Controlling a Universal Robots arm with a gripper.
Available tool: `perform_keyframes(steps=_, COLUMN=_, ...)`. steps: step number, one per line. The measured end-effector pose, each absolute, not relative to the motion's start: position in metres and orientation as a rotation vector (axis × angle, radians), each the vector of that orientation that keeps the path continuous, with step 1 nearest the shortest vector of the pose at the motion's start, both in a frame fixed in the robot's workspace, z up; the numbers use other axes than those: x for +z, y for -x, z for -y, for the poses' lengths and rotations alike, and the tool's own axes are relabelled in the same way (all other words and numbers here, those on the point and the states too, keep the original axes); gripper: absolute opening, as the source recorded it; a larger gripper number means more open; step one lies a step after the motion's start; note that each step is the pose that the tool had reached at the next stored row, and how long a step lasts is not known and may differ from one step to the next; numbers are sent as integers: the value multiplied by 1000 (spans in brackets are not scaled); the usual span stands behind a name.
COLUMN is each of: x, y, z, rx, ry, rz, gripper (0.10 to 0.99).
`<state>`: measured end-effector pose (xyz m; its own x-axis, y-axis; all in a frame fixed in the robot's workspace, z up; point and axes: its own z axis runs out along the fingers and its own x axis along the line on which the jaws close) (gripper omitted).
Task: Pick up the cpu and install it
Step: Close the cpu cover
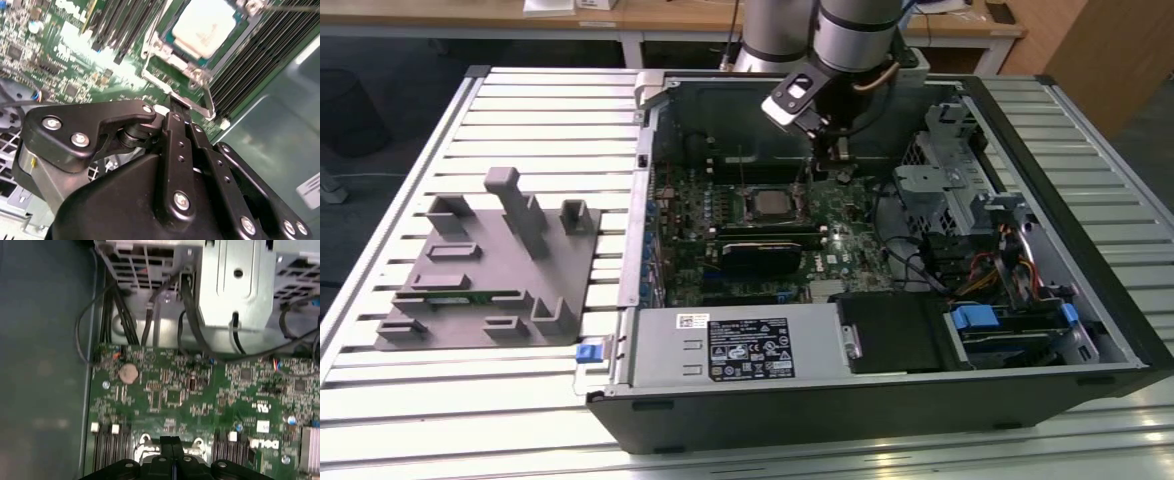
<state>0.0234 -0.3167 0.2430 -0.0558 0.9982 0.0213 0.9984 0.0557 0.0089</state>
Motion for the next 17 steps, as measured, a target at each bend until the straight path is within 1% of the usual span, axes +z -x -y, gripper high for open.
perform_keyframes(steps=17, x=240, y=23, z=317, rx=-33, ry=2152, rz=2276, gripper=106)
